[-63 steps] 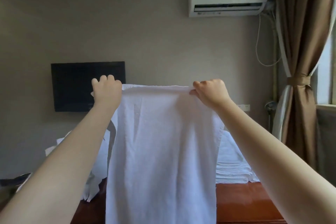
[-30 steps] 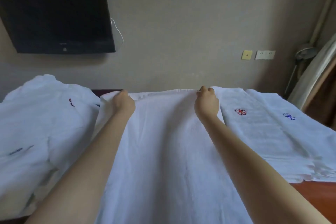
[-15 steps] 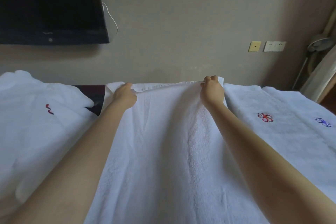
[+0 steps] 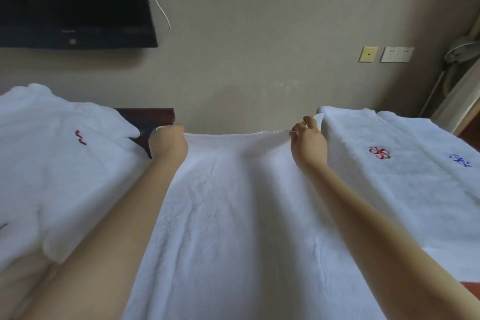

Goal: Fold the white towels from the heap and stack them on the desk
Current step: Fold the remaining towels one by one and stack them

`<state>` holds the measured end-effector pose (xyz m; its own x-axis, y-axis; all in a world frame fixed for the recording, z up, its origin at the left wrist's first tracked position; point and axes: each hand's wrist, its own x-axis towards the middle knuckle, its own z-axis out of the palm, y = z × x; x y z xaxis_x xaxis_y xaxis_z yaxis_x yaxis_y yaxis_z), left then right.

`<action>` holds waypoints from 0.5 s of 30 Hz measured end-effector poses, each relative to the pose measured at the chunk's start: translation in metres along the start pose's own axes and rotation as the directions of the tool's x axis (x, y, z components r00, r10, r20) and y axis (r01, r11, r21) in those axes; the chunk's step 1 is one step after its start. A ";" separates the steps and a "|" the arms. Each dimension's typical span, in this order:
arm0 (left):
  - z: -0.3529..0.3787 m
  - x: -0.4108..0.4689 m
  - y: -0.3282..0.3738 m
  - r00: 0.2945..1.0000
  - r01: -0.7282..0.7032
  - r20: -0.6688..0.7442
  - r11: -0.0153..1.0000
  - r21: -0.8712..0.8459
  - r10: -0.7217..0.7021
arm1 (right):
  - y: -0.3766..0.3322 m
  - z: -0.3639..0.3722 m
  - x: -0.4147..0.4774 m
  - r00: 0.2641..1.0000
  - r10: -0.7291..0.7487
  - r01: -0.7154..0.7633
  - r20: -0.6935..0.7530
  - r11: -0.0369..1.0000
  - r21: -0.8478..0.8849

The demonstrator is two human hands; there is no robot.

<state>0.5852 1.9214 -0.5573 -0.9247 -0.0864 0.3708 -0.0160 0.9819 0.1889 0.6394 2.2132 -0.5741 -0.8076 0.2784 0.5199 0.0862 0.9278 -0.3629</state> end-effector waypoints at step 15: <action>0.001 -0.168 -0.025 0.996 -0.073 0.065 0.960 0.269 0.058 | 0.023 -0.031 -0.160 0.995 0.006 0.009 0.100 0.988 -0.152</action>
<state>0.7401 1.9113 -0.6251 -0.9469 -0.0186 0.3211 -0.0502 0.9947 -0.0902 0.7882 2.1976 -0.6416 -0.8615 0.2575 0.4376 0.1660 0.9573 -0.2366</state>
